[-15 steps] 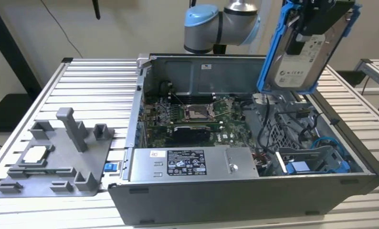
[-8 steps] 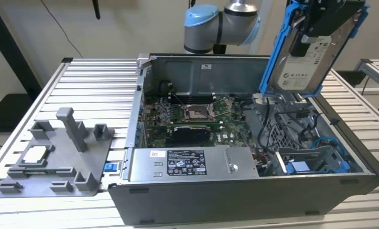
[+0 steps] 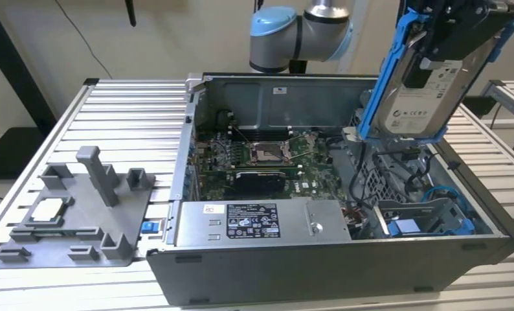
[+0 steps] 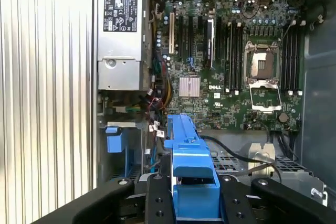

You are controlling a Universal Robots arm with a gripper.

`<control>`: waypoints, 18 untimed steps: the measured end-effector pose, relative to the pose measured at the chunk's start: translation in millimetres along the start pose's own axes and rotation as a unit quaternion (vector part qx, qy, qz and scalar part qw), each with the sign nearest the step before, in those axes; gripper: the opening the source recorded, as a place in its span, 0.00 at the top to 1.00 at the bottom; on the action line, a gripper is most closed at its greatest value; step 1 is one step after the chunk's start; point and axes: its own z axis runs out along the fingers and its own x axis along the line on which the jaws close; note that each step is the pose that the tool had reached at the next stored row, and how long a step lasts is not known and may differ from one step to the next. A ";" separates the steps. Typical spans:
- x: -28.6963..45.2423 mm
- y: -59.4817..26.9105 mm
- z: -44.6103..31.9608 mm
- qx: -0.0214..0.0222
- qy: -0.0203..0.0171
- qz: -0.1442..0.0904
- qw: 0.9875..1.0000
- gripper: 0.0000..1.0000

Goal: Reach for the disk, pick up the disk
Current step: 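Pick up the disk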

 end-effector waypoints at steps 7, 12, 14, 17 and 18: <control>16.8 -3.6 9.9 0.000 0.000 0.000 1.000 1.00; 26.9 -7.2 18.6 0.000 0.000 0.000 1.000 1.00; 30.9 -9.2 21.8 0.000 0.000 0.000 1.000 1.00; 37.2 -12.1 27.1 0.000 0.000 0.000 1.000 1.00; 39.3 -13.2 28.9 0.000 0.000 0.000 1.000 1.00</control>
